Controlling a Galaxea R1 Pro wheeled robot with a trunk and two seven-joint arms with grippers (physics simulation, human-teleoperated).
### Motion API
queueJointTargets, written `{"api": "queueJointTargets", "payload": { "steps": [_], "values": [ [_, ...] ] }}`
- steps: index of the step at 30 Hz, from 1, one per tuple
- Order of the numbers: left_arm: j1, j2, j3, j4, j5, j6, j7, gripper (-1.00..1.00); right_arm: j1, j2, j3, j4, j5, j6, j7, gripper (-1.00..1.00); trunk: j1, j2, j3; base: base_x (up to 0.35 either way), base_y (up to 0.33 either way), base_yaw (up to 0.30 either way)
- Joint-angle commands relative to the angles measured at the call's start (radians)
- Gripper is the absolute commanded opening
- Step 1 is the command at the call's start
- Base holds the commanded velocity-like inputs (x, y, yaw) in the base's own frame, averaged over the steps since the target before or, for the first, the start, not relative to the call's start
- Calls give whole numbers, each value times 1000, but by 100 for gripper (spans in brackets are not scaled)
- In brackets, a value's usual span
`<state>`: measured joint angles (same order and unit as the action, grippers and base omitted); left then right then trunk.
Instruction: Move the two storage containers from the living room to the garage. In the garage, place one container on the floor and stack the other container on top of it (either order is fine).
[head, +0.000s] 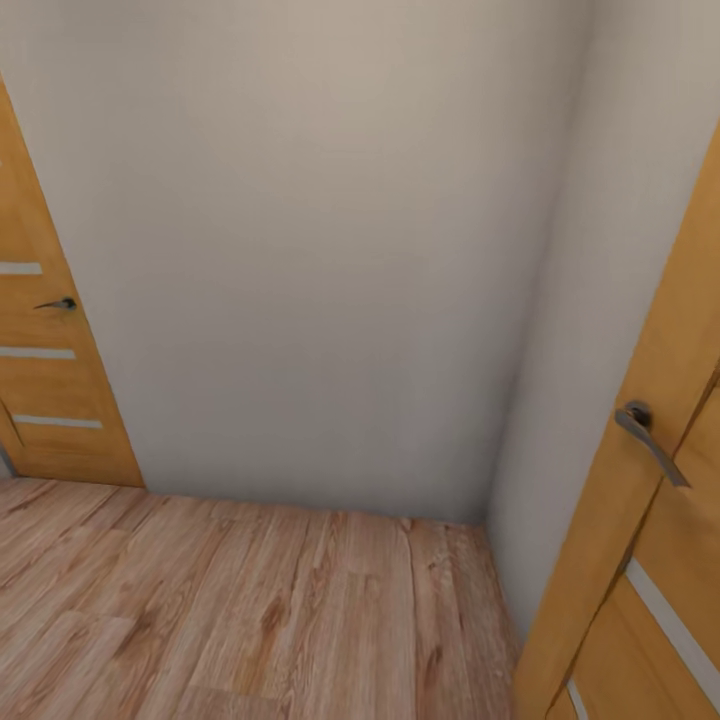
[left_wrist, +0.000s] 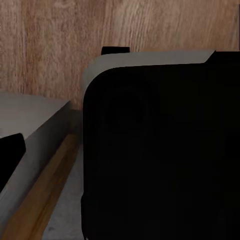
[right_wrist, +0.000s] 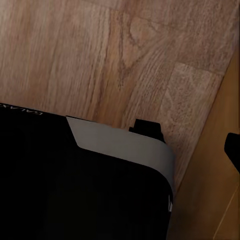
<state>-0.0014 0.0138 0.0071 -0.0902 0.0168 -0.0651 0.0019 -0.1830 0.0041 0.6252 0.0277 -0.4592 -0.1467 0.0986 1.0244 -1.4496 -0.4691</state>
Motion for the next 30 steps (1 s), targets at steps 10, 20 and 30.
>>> {"api": "queueJointTargets", "payload": {
  "steps": [10,20,30],
  "values": [
    [0,0,1,0,2,-2,0,100,-1,0,7,3,-10,-9,5,100,1,0,-1,321,0,53],
    [0,0,1,0,2,-3,1,100,-1,0,7,3,-9,-10,5,100,1,0,-1,320,0,256],
    [0,0,1,0,2,-3,1,100,-1,0,7,3,-9,-10,5,100,1,0,-1,302,0,269]
  ]
}}
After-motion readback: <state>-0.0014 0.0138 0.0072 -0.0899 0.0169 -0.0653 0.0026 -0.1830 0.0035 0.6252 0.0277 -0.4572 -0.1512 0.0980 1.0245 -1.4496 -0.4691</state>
